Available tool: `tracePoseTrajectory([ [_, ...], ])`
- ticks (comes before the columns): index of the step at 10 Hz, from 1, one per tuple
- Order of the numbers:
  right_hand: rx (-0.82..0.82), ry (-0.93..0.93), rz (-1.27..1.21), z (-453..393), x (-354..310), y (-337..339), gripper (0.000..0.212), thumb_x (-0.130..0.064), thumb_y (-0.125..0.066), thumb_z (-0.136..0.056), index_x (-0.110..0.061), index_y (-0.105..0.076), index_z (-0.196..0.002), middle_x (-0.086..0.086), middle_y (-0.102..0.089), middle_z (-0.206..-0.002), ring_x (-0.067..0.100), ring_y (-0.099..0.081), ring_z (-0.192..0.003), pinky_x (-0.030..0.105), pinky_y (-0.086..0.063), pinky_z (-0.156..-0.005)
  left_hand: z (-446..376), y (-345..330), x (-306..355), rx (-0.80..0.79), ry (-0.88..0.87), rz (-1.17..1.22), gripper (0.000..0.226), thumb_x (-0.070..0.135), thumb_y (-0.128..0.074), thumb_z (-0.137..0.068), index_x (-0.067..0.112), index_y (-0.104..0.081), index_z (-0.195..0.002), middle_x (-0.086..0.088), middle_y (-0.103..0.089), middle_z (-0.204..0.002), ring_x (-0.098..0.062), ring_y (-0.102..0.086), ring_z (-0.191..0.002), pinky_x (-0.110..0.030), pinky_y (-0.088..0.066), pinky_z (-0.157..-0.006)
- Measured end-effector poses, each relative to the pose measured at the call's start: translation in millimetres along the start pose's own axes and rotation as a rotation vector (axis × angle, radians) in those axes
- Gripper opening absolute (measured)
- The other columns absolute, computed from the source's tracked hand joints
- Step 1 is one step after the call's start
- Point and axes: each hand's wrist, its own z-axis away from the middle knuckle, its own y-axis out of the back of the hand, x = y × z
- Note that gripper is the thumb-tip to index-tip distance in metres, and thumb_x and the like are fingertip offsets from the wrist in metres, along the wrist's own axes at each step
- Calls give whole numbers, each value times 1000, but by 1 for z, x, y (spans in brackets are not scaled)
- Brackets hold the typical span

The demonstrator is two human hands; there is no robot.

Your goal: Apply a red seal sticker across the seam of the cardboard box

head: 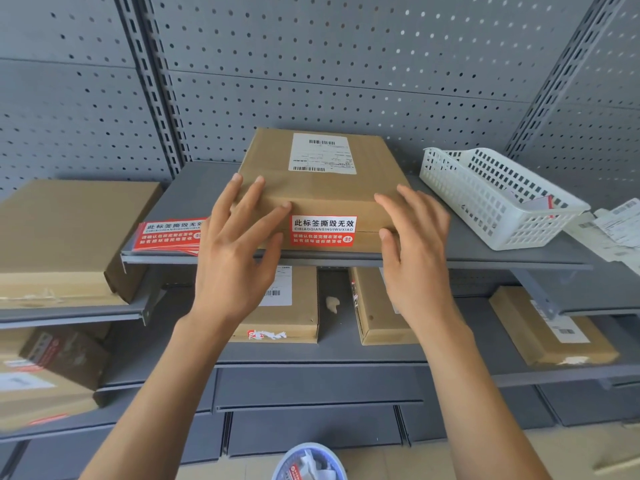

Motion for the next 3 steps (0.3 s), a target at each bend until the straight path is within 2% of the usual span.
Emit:
tracePoseTrajectory([
  [1,-38,-9,12,-2,1,4,45,0,-55,-98,-16,-58,-139,8,-49,-149,30,-35,-138,44,-33,-116,-3,3,5,-3,36,-19,29,18,-65,-97,18,-71,-126,-8,-55,-152,-33,-38,-150,-48,-38,-105],
  [2,-112,-10,3,-6,4,12,44,-4,-51,-101,-20,-55,-142,5,-46,-154,28,-31,-143,53,-34,-114,-13,9,9,24,107,5,30,28,-63,-97,19,-72,-124,0,-62,-144,-24,-48,-143,-43,-36,-102],
  [3,-97,13,-12,-18,4,36,39,-15,-49,-105,-20,-55,-143,4,-46,-155,27,-30,-147,51,-29,-118,-33,20,19,65,235,134,32,36,-59,-98,22,-71,-124,7,-71,-128,-15,-59,-127,-36,-36,-102],
])
